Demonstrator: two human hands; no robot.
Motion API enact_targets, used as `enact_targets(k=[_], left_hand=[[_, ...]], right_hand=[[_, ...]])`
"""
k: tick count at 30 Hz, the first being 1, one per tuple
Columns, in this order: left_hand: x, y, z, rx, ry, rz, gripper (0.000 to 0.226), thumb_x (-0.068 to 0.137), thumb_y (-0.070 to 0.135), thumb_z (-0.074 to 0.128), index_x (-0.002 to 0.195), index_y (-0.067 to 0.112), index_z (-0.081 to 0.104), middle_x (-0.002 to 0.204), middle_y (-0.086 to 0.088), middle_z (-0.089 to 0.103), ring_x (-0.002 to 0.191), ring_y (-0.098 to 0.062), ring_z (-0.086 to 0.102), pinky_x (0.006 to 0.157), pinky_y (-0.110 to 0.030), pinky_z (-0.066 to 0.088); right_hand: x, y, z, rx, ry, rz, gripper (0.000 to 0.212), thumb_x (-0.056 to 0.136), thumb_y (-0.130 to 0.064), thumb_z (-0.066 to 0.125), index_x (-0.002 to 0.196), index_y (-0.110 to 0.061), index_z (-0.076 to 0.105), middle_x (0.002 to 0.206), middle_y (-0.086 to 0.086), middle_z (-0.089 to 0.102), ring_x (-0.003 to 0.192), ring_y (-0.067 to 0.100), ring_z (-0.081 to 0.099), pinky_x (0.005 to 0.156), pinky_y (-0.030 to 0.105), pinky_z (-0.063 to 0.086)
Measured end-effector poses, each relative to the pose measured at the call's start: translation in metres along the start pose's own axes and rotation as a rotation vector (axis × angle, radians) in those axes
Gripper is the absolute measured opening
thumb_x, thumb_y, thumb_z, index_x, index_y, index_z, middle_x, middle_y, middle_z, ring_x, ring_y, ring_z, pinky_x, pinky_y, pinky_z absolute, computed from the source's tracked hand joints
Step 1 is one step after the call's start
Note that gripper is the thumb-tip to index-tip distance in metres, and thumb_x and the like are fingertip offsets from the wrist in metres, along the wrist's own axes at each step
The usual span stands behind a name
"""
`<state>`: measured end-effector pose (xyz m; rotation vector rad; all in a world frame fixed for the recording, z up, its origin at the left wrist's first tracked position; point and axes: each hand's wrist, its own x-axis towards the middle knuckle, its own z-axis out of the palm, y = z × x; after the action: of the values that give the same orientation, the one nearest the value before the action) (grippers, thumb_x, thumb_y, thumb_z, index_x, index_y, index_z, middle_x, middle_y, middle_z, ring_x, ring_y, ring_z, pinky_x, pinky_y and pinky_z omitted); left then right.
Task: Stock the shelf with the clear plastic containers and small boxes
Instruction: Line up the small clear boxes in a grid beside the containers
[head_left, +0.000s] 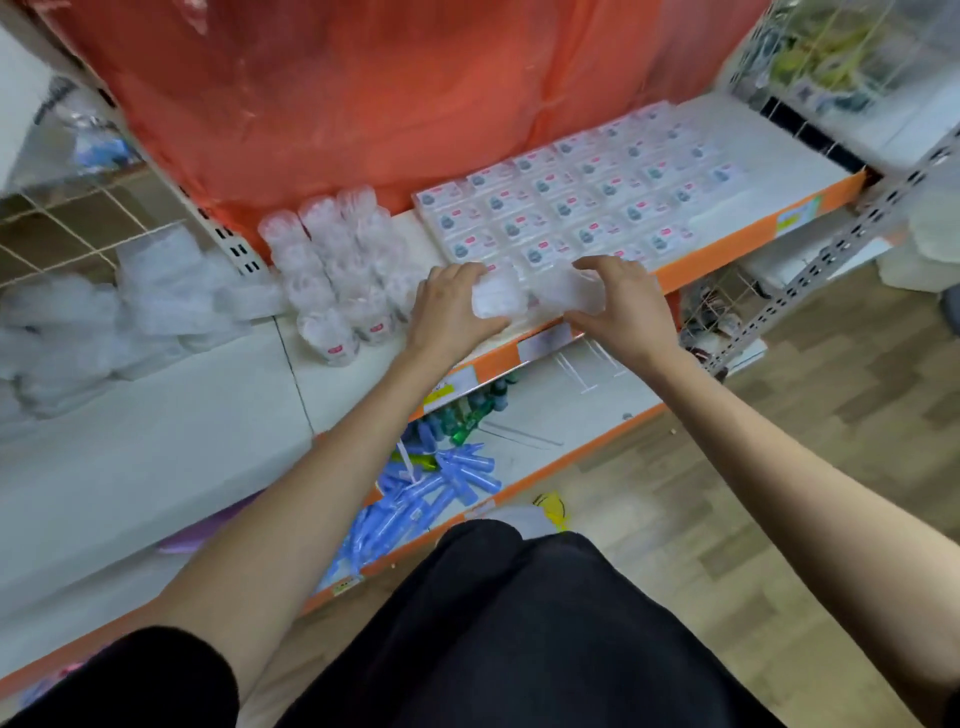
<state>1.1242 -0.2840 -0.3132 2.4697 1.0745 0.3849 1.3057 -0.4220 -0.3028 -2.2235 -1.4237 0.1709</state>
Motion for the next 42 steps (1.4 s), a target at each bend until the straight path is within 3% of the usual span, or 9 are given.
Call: enact_targets(k=[16, 23, 27, 31, 34, 38, 40, 42], left_hand=[[0.153, 0.1, 0.072, 0.005, -0.021, -0.135, 0.066, 0.081, 0.045, 0.072, 0.136, 0.016, 0.049, 0.134, -0.006, 0.052, 0.125, -0.028, 0.041, 0.103, -0.037, 0.031], [0.168, 0.122, 0.086, 0.04, -0.039, -0.259, 0.066, 0.083, 0.04, 0.073, 0.139, 0.018, 0.047, 0.136, -0.005, 0.05, 0.127, -0.026, 0.039, 0.101, -0.033, 0.026], [0.167, 0.132, 0.094, 0.034, -0.045, -0.356, 0.07, 0.083, 0.039, 0.073, 0.143, 0.017, 0.045, 0.14, -0.007, 0.049, 0.131, -0.028, 0.04, 0.11, -0.038, 0.026], [0.169, 0.142, 0.1, 0.036, -0.046, -0.452, 0.081, 0.08, 0.041, 0.076, 0.147, 0.016, 0.039, 0.148, -0.009, 0.041, 0.138, -0.029, 0.033, 0.116, -0.042, 0.023], [0.168, 0.16, 0.102, -0.011, 0.113, -0.501, 0.075, 0.084, 0.039, 0.073, 0.146, 0.014, 0.039, 0.15, -0.008, 0.038, 0.141, -0.028, 0.027, 0.117, -0.041, 0.02], [0.173, 0.2, 0.108, -0.181, 0.357, -0.564, 0.035, 0.093, 0.033, 0.063, 0.123, 0.013, 0.062, 0.123, -0.006, 0.058, 0.119, -0.023, 0.049, 0.105, -0.033, 0.035], [0.179, 0.216, 0.11, -0.356, 0.384, -0.658, 0.031, 0.095, 0.033, 0.061, 0.116, 0.011, 0.067, 0.111, -0.006, 0.065, 0.103, -0.018, 0.059, 0.086, -0.024, 0.046], [0.184, 0.226, 0.114, -0.469, 0.332, -0.758, 0.033, 0.095, 0.035, 0.06, 0.114, 0.01, 0.068, 0.105, -0.002, 0.068, 0.094, -0.012, 0.06, 0.071, -0.015, 0.043]], right_hand=[[0.136, 0.147, -0.065, 0.033, -0.112, 0.026, 0.065, 0.075, -0.024, 0.076, 0.136, -0.016, 0.053, 0.132, 0.009, 0.06, 0.123, 0.032, 0.05, 0.102, 0.043, 0.037], [0.189, 0.192, -0.072, 0.054, -0.215, -0.148, 0.061, 0.079, -0.029, 0.077, 0.134, -0.015, 0.055, 0.132, 0.008, 0.061, 0.122, 0.031, 0.052, 0.101, 0.045, 0.039], [0.211, 0.211, -0.078, 0.081, -0.282, -0.256, 0.064, 0.079, -0.038, 0.079, 0.134, -0.016, 0.055, 0.133, 0.006, 0.06, 0.122, 0.029, 0.053, 0.103, 0.045, 0.04], [0.225, 0.223, -0.084, 0.092, -0.343, -0.345, 0.063, 0.08, -0.035, 0.077, 0.135, -0.016, 0.054, 0.134, 0.006, 0.059, 0.125, 0.029, 0.049, 0.104, 0.042, 0.034], [0.23, 0.227, -0.088, 0.129, -0.37, -0.391, 0.063, 0.08, -0.033, 0.078, 0.135, -0.017, 0.054, 0.135, 0.005, 0.059, 0.126, 0.027, 0.048, 0.104, 0.041, 0.034], [0.229, 0.231, -0.086, 0.165, -0.4, -0.447, 0.061, 0.079, -0.032, 0.078, 0.134, -0.019, 0.054, 0.133, 0.002, 0.059, 0.126, 0.025, 0.049, 0.104, 0.039, 0.034], [0.226, 0.231, -0.086, 0.181, -0.399, -0.468, 0.061, 0.078, -0.031, 0.079, 0.133, -0.02, 0.055, 0.132, 0.002, 0.06, 0.124, 0.025, 0.05, 0.104, 0.04, 0.036], [0.224, 0.231, -0.087, 0.192, -0.407, -0.485, 0.061, 0.078, -0.03, 0.079, 0.133, -0.02, 0.055, 0.132, 0.001, 0.06, 0.124, 0.025, 0.05, 0.104, 0.038, 0.034]])
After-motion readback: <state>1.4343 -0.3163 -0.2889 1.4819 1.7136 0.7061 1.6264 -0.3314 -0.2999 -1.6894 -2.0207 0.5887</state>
